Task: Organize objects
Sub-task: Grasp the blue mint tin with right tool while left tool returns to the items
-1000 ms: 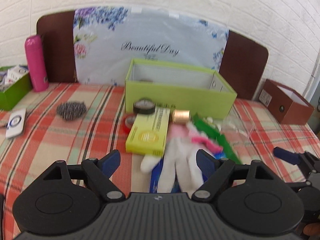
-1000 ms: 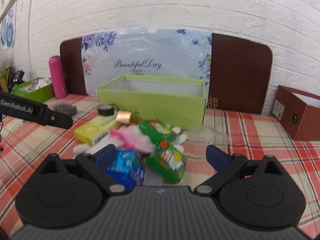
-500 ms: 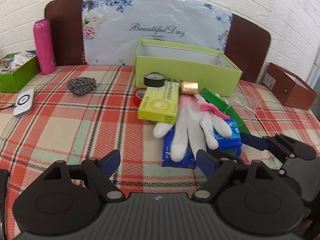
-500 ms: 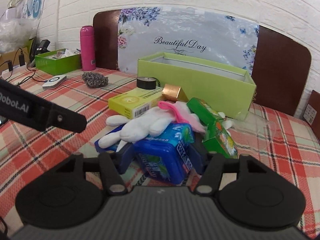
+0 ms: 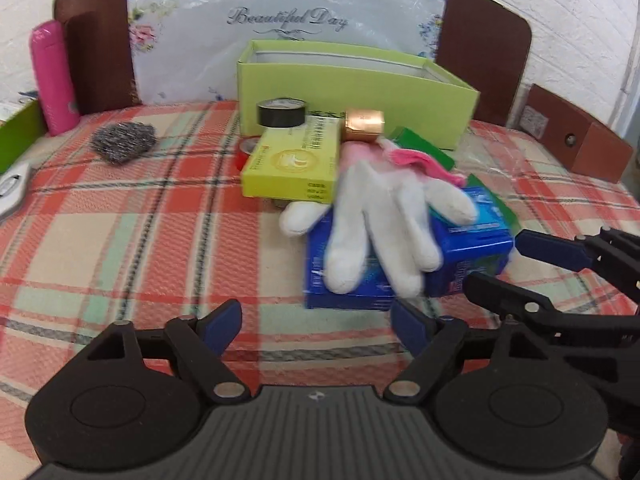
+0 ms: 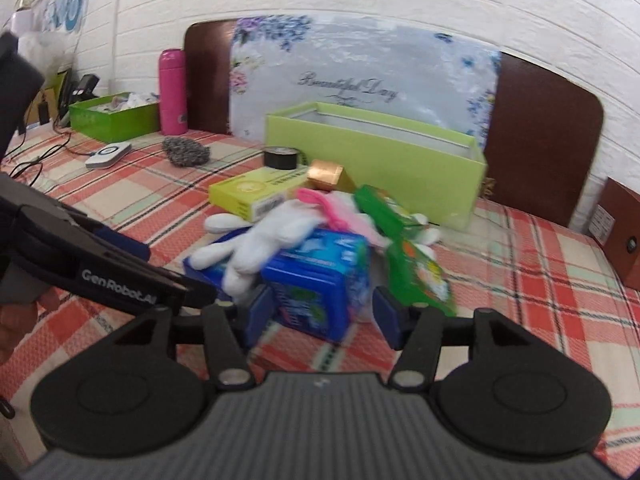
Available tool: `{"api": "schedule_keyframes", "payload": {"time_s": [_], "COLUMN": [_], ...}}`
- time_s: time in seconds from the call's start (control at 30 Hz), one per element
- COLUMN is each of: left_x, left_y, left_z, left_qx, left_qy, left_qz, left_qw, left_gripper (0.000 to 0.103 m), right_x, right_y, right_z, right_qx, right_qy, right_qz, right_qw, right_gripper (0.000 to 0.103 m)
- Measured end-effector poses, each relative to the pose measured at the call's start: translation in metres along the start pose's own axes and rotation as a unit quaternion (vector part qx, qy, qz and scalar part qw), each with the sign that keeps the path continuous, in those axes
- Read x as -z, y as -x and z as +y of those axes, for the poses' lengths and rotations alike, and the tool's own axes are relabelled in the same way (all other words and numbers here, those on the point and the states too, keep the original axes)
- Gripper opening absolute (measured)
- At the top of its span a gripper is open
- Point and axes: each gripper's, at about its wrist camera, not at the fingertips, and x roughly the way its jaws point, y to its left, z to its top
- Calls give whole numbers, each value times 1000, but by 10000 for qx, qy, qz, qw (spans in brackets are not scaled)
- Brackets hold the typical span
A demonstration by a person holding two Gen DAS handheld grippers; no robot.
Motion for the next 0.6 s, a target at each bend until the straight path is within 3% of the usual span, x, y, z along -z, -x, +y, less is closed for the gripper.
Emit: {"api": "schedule_keyframes", "payload": {"time_s": [0.07,0.17,0.27,0.47,0.6], "left_x": [2,4,6,1,-6], "left_y": [-1,-4,-4,-15,-30], "left_z": [6,20,20,-11,-27], "left_qx": [-210,-137,90,259,110], "left_qy": [1,316,363,-44,-208], "left_qz": [-5,99,86,-7,-156], "left_qw": [9998,9994,9993,9997,9996], "left_gripper": [83,82,82,83,83], "right_x": [-3,-3,-1,8,18], "right_y": [-10,-22,-22,9,29], "right_z": [6,6,-3,-42,-57], "right_qx": [112,220,204,19,23], "right_qy": [41,26,-150,-984,-1299], "right_qz": [16,-23,0,80,151], "right_qw": [9999,9998,9997,9951,9914], "right_gripper": [63,71,60,59,58]}}
